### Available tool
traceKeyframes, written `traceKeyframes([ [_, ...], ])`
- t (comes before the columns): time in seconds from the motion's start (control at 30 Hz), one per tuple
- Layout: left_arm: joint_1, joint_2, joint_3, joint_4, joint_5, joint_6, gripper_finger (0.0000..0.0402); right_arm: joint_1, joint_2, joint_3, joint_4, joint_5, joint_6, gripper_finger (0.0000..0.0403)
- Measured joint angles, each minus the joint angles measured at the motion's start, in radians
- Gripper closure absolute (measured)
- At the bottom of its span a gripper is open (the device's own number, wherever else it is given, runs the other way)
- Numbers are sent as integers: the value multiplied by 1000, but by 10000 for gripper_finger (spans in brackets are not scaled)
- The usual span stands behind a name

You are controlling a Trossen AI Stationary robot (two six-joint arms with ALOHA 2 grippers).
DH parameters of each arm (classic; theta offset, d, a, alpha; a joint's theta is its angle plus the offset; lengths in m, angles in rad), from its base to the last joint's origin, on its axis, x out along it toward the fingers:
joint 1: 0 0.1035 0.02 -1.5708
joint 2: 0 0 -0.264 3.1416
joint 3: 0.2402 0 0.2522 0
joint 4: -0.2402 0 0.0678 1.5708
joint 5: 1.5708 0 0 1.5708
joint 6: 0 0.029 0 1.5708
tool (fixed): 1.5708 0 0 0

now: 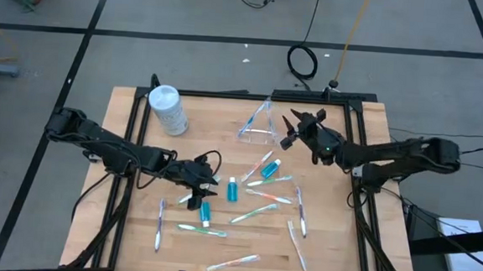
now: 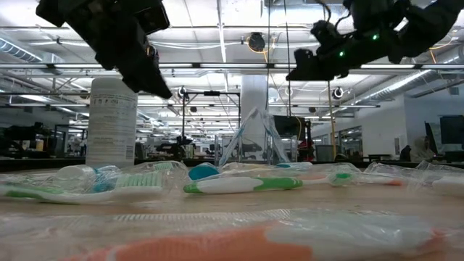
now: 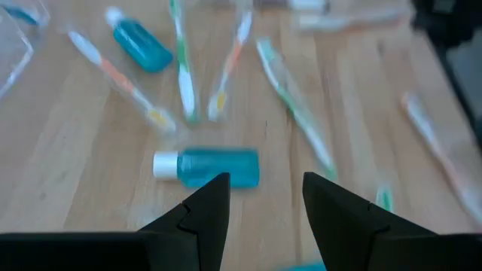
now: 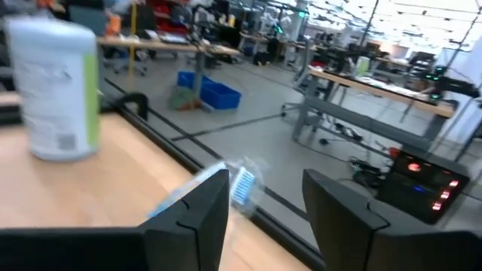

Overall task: Pick & Place toothbrushing station
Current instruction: Put the mouthwash into the transparent organizer

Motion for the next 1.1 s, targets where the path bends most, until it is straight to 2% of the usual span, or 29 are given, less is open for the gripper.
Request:
traceKeyframes([
  [0.13,18,9,1,80,-36,-89,227,40,-47,0,-4,-1,42,241],
  [0.33,88,115,1,89,-43,-457,227,61,-57,0,-5,-2,46,244],
  [0.4,108,173,1,112,-44,-533,227,60,-57,0,-6,-2,46,244],
  [0.67,175,370,0,268,-1,-668,227,60,-57,0,-8,-2,46,241],
  [0.8,191,402,1,275,1,-738,227,60,-57,0,-10,-2,45,241],
  [1.1,180,415,0,343,46,-692,227,60,-57,1,-11,-2,45,241],
])
